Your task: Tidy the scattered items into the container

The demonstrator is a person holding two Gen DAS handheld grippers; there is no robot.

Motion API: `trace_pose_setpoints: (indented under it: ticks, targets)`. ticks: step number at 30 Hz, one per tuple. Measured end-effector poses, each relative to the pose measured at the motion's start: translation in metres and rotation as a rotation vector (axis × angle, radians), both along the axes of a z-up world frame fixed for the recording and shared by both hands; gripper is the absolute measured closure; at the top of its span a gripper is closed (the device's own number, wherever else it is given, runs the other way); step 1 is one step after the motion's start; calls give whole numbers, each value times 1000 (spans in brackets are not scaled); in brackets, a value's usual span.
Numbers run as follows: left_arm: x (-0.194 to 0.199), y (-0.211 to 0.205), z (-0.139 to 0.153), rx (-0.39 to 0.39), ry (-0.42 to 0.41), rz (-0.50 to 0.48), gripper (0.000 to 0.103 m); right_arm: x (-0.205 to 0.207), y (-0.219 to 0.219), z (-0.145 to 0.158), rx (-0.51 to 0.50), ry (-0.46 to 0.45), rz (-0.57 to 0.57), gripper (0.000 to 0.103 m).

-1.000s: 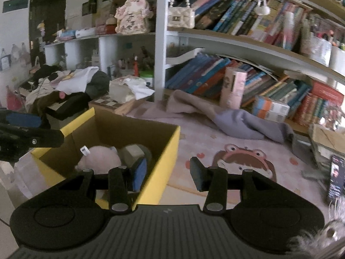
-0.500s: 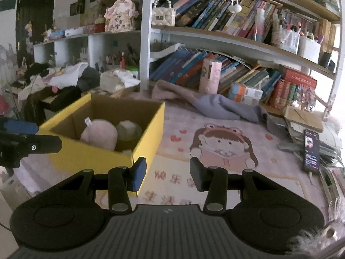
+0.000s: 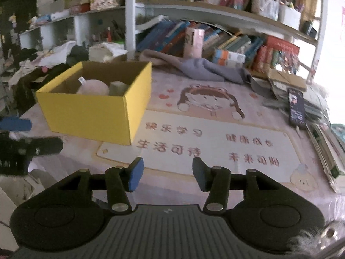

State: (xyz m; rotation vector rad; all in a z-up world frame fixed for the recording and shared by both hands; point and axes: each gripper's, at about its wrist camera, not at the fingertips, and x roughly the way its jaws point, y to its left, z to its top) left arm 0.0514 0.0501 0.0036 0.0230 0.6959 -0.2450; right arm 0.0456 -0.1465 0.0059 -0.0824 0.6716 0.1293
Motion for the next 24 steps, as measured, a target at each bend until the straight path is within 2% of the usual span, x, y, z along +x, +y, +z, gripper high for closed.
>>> trace_pose_setpoints:
  ticks: [2, 4, 7, 12, 17, 24]
  targets:
    - [0, -5, -4, 4, 25, -3, 11, -1, -4, -3, 2, 14, -19, 44]
    - [2, -9, -6, 12, 45, -2, 9, -1, -8, -5, -1, 27, -29, 42]
    - [5, -16, -9, 16, 61, -3, 8, 0, -12, -7, -14, 36, -31, 33]
    - [9, -28, -13, 31, 96, -24, 7, 6, -18, -10, -8, 72, -31, 31]
    - [10, -31, -14, 44, 111, -12, 0, 7, -19, -10, -4, 82, -18, 26]
    - [11, -33, -19, 47, 152, -8, 0, 6, -20, -11, -1, 97, -12, 19]
